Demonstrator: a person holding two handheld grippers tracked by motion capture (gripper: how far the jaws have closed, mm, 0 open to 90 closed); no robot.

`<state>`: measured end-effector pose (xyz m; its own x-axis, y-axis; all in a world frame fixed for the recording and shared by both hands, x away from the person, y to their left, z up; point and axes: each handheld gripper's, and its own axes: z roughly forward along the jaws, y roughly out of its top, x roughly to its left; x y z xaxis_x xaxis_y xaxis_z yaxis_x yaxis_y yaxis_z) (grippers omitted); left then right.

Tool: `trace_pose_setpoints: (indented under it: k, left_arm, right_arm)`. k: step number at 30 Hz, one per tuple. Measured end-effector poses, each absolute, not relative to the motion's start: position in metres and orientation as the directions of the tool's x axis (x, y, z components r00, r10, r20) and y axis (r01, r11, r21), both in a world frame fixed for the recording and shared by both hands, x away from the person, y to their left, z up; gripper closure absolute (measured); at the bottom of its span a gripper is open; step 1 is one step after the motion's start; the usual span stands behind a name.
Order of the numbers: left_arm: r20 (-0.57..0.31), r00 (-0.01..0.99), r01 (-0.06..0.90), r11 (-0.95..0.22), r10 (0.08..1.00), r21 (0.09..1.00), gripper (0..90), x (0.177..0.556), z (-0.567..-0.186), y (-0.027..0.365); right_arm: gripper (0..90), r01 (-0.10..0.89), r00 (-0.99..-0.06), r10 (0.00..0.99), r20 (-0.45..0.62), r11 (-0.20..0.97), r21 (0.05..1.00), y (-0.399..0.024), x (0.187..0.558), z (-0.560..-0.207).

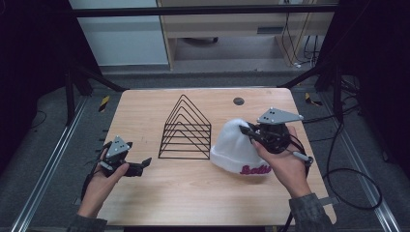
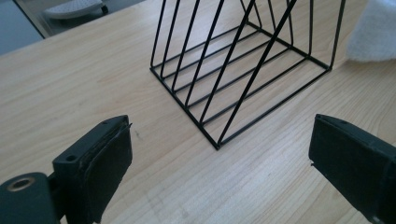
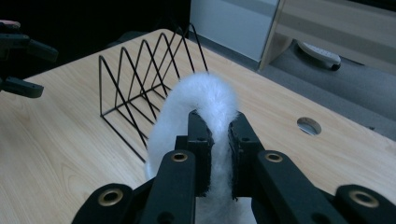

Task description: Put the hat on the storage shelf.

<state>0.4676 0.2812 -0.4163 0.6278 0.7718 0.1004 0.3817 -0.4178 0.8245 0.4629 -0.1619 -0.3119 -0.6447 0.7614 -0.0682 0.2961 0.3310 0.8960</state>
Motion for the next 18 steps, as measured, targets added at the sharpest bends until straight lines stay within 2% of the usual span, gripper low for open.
trace_pose_setpoints:
  k: [12,14,18]
  left_arm:
    - [0.146,0.67,0.318,-0.459,0.728,0.83,5.6,0.468,-0.379,0.258]
    - [0.146,0.682,0.305,-0.46,0.717,0.834,8.4,0.47,-0.372,0.254]
    - [0.209,0.686,0.261,-0.504,0.697,0.823,10.1,0.474,-0.359,0.245]
  right_arm:
    - [82.2,0.224,-0.636,0.768,-0.077,0.278,0.934,-0.152,0.462,-0.273]
    - [82.2,0.211,-0.629,0.773,-0.082,0.271,0.939,-0.151,0.462,-0.265]
    - [82.2,0.195,-0.618,0.781,-0.088,0.261,0.945,-0.15,0.463,-0.253]
